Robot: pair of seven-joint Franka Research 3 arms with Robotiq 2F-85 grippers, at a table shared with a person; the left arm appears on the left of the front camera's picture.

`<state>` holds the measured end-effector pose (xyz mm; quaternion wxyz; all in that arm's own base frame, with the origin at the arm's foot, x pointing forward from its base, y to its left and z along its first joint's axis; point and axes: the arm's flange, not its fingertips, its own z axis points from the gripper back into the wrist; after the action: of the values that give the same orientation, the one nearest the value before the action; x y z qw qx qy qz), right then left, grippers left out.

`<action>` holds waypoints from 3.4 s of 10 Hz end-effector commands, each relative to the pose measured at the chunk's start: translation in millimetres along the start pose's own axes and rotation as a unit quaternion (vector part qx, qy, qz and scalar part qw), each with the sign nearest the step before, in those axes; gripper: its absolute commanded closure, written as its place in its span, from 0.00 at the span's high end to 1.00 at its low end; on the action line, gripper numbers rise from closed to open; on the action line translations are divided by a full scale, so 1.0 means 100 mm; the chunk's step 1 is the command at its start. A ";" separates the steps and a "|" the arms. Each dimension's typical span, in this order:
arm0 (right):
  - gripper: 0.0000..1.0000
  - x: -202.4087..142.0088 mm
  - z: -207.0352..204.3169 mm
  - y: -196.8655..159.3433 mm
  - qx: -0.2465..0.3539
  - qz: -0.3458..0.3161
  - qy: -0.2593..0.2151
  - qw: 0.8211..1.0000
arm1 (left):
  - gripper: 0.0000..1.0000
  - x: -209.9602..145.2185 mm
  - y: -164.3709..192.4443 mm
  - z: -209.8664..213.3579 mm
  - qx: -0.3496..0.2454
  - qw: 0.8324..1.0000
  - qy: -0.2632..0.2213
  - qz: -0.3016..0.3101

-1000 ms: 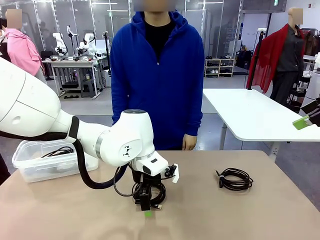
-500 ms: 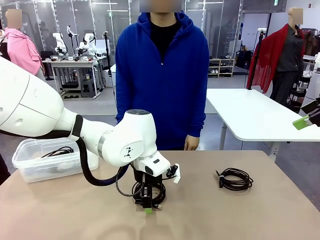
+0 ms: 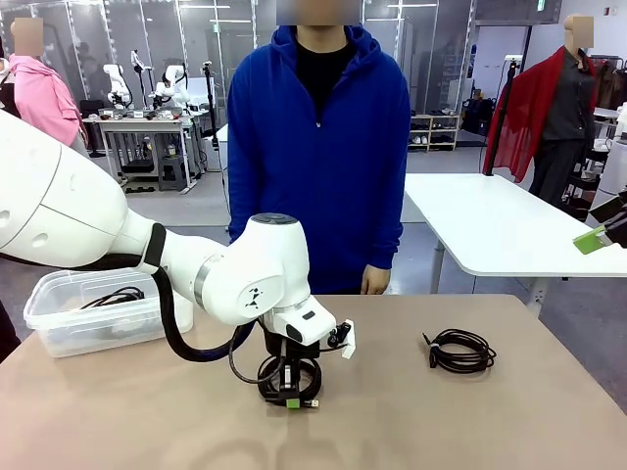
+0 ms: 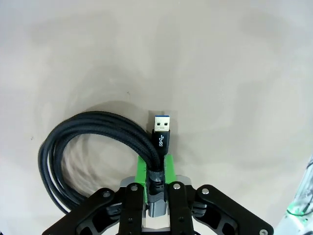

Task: Organize and store the cables.
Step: Place the USB Extension Cable into the Organizing box.

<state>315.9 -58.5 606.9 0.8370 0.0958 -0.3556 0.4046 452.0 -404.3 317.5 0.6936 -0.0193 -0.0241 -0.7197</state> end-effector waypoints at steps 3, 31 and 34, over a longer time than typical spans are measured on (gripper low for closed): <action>1.00 0.00 0.01 -0.01 0.002 -0.001 0.000 1.000 | 0.00 0.07 0.02 0.09 0.005 1.000 0.013 0.009; 1.00 0.00 0.01 -0.01 0.002 -0.001 0.000 1.000 | 0.14 -0.85 -0.38 1.73 0.088 0.985 0.032 -0.142; 1.00 0.00 0.01 -0.01 0.002 -0.001 0.000 1.000 | 0.14 -1.43 -0.27 1.83 0.110 0.982 0.033 -0.148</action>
<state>315.9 -58.9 606.9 0.8371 0.0960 -0.3558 0.4042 436.9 -268.3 496.2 0.5924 0.0810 -0.0649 -0.7990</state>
